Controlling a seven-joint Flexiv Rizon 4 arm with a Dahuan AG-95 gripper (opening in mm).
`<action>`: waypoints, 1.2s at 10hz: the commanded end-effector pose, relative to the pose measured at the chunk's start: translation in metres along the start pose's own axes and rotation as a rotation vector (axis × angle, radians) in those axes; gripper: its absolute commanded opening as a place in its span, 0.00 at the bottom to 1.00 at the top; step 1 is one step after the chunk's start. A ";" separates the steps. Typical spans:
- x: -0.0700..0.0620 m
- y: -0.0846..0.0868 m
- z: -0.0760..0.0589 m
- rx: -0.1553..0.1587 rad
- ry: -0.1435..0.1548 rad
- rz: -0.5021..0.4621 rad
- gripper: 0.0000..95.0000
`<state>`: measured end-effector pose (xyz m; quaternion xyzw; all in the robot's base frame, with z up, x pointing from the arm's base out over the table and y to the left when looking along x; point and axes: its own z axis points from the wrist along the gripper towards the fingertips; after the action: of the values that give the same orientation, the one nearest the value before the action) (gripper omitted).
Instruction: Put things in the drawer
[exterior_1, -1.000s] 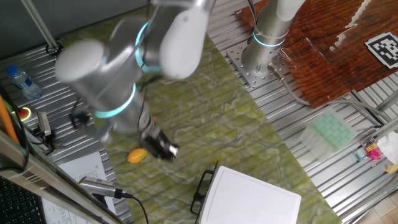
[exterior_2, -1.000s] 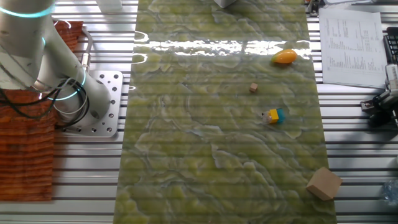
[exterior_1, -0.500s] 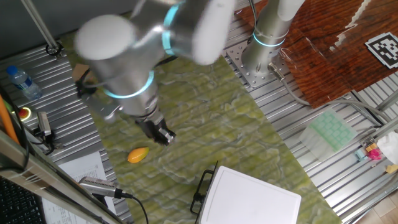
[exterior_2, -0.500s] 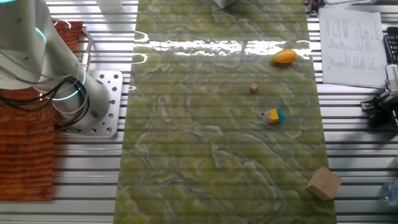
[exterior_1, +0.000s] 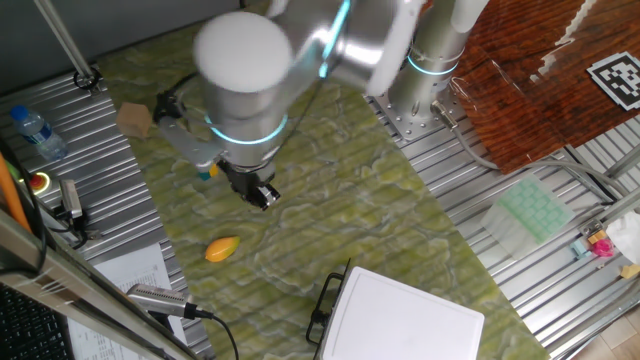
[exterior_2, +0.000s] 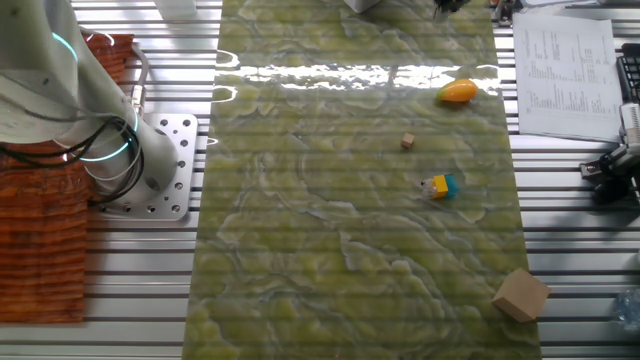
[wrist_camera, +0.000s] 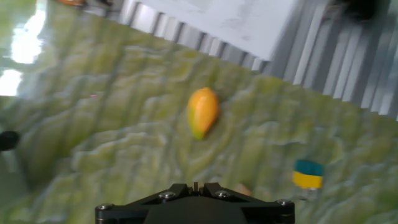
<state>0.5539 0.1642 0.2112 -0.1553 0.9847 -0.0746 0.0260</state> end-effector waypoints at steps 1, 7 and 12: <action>0.002 -0.005 0.001 -0.121 -0.014 -0.043 0.00; 0.007 -0.017 0.003 -0.192 -0.017 -0.014 0.00; 0.012 -0.027 0.010 -0.150 -0.003 0.004 0.00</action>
<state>0.5522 0.1333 0.2044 -0.1404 0.9894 0.0360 0.0107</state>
